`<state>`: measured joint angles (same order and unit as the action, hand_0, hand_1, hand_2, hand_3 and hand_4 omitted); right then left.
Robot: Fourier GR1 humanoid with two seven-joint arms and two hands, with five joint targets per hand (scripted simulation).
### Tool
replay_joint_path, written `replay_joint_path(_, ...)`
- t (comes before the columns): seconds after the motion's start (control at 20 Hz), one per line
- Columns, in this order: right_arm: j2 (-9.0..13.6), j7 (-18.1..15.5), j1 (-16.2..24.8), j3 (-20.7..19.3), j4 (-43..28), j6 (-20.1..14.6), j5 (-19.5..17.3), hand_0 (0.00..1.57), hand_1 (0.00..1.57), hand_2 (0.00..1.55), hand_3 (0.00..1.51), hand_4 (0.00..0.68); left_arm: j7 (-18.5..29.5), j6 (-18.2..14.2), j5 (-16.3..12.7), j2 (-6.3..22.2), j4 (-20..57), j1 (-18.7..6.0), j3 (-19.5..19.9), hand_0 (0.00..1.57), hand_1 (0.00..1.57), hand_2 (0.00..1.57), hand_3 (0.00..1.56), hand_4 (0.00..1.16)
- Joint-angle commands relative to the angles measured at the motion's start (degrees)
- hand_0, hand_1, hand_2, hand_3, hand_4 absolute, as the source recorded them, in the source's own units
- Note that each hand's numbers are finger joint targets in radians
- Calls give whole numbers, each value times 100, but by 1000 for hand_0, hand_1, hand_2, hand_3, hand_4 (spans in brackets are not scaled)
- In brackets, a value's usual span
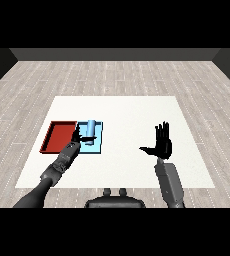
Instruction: Pick the blue can and put it in the blue box
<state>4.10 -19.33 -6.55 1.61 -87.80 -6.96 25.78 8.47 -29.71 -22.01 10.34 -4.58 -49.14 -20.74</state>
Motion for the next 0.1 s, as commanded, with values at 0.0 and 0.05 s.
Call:
replay_joint_path(0.0, 172, 121, -100, 39, 9, 114, -77, 0, 0, 0, 0, 0, 1100, -158, -152, 11, -504, 59, 243, 0, 0, 0, 0, 0)
replay_joint_path(0.05, 132, 3, -64, 66, 103, 198, -96, 0, 0, 0, 0, 0, 1189, -85, -181, 58, -511, 64, 321, 0, 0, 0, 0, 0)
